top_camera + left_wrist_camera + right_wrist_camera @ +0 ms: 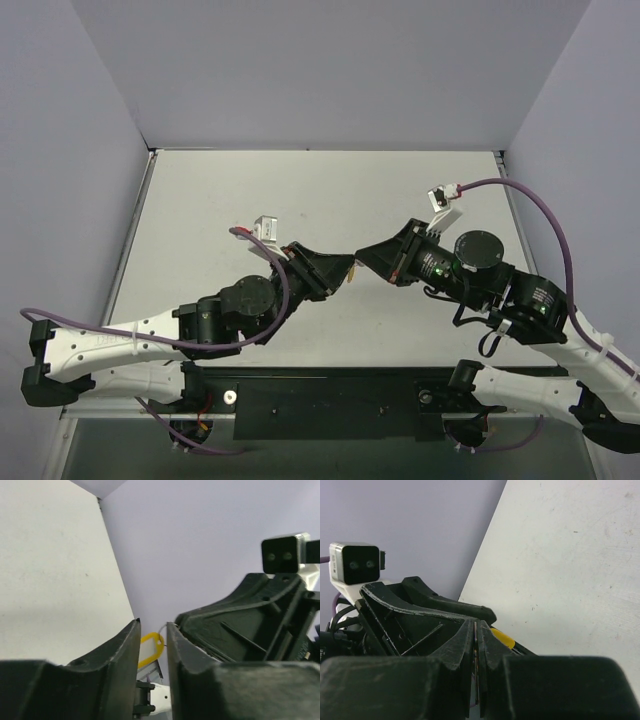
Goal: Remove the keys from the keyring
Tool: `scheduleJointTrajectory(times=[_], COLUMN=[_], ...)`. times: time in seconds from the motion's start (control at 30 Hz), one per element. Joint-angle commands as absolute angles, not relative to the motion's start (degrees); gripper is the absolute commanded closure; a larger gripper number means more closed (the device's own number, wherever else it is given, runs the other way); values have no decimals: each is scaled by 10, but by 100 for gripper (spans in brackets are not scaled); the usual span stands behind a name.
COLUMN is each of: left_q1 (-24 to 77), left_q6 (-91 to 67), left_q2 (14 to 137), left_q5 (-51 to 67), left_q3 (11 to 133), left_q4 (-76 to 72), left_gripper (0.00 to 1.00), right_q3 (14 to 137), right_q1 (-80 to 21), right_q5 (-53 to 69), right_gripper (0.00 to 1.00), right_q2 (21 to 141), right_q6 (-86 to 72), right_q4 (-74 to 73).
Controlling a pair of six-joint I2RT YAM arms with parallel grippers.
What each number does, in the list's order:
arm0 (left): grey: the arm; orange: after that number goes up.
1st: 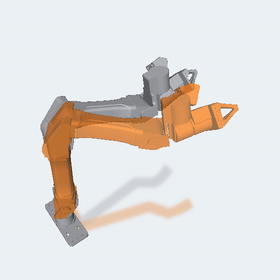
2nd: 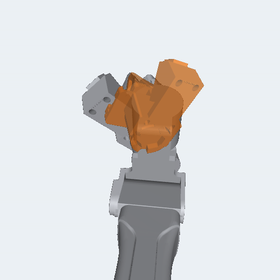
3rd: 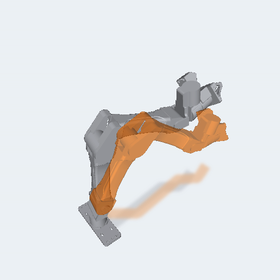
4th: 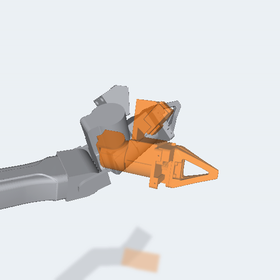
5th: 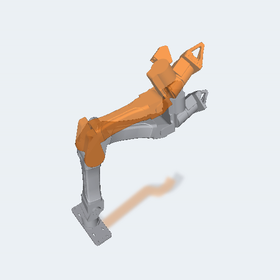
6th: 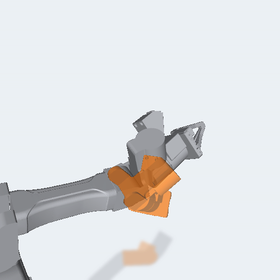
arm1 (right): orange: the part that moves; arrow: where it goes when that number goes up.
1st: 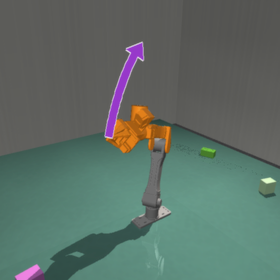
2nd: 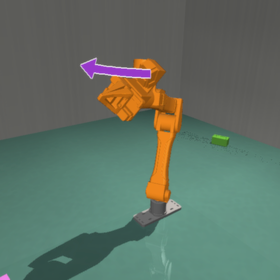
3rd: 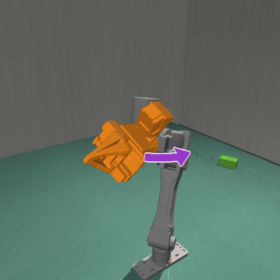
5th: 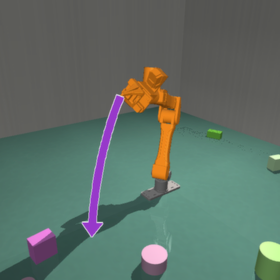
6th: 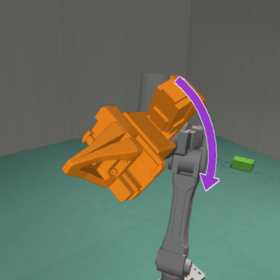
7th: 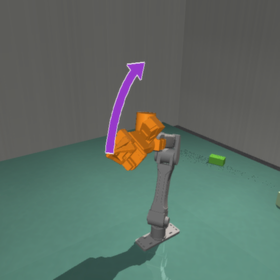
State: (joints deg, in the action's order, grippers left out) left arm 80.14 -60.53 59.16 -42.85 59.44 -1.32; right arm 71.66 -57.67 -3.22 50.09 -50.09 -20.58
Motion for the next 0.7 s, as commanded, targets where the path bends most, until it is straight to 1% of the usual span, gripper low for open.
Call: scheduleJointTrajectory(times=[0.0, 0.1, 0.13, 0.17, 0.27, 0.3, 0.37, 0.4, 0.43, 0.47, 0.5, 0.57, 0.63, 0.67], left_q1=[798, 795, 795, 795, 764, 752, 701, 663, 646, 615, 597, 561, 546, 542], left_q6=[-567, -541, -522, -512, -459, -449, -438, -432, -431, -434, -434, -446, -455, -457], left_q2=[592, 570, 566, 557, 544, 539, 532, 531, 527, 526, 526, 527, 529, 530], left_q5=[-439, -432, -428, -424, -359, -337, -198, -161, -88, -55, 24, 120, 194, 210], left_q3=[635, 639, 645, 648, 669, 678, 686, 686, 686, 686, 681, 672, 663, 659], left_q4=[32, 49, 54, 58, 78, 89, 103, 101, 101, 95, 86, 57, 19, -11], left_gripper=[57, 45, 43, 37, 31, 30, 31, 31, 31, 33, 34, 37, 37, 38], right_q3=[745, 768, 772, 776, 785, 787, 795, 800, 801, 805, 807, 811, 816, 821], right_q1=[-592, -592, -592, -592, -591, -591, -591, -592, -591, -589, -589, -588, -588, -589], right_q5=[3, 2, 2, 2, 7, 10, 25, 37, 43, 66, 76, 111, 132, 136], right_gripper=[100, 100, 100, 100, 100, 100, 100, 100, 100, 100, 100, 100, 100, 100], right_q2=[496, 495, 494, 491, 489, 490, 492, 495, 497, 500, 501, 508, 513, 516], right_q6=[-496, -483, -481, -477, -472, -470, -465, -462, -461, -457, -455, -454, -454, -454], right_q4=[-199, -227, -231, -236, -243, -245, -249, -250, -250, -249, -247, -244, -236, -236])
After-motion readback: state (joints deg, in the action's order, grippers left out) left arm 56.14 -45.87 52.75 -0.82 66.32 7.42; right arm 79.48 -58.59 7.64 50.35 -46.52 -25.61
